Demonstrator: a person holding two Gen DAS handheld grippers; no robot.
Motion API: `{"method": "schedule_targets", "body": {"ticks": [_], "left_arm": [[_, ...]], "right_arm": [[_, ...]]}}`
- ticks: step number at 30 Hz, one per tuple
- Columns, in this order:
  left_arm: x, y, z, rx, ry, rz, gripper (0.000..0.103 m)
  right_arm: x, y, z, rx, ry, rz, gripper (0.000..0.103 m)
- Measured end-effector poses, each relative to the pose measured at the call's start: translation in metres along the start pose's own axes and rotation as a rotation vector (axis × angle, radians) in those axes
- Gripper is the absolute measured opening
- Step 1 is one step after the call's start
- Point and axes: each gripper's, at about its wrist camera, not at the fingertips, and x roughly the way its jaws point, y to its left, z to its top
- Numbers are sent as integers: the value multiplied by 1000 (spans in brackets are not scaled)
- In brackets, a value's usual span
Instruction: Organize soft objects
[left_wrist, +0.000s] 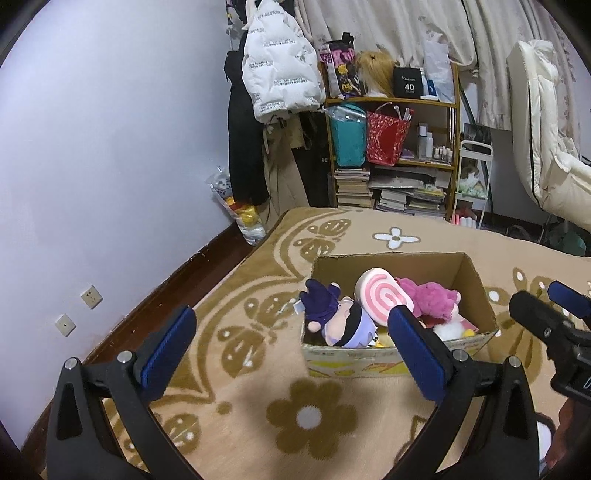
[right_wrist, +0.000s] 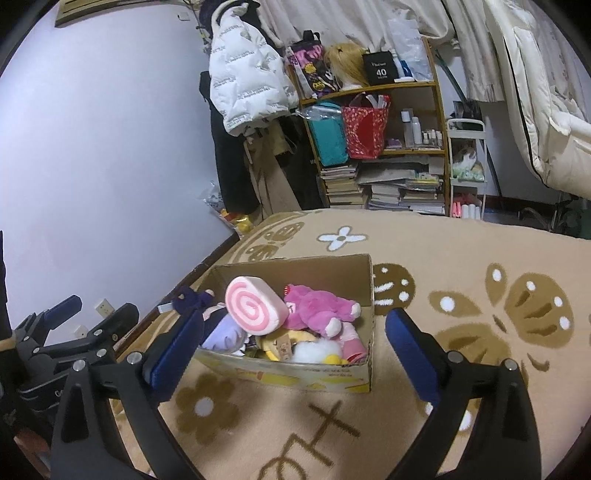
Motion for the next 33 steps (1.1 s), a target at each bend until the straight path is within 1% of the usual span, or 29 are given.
{"method": "schedule_targets", "body": {"ticks": [3, 9, 12, 15, 19, 25, 33], "left_arm": [[-16, 4, -3, 5, -15, 7, 103], [-40, 6, -12, 28, -20, 12, 103], [-48, 7, -20, 26, -14, 14, 103], [-53, 9, -30, 27, -2, 8, 103], [-52, 9, -38, 37, 14, 27, 103], [-39, 11, -49, 18, 56, 10, 103], [-26, 2, -54, 59, 77, 17, 103]], "right_arm": [[-12, 5, -5, -21, -9, -2, 103], [-30, 10, -15, -38, -29, -16, 103], [-38, 12, -20, -38, -31, -6, 103], [-44, 13, -25, -45, -33, -19, 103], [-47, 13, -32, -49, -31, -24, 103], [-44, 8, -43, -45, -30, -40, 103], [-31, 2, -52, -26, 3, -46, 103]]}}
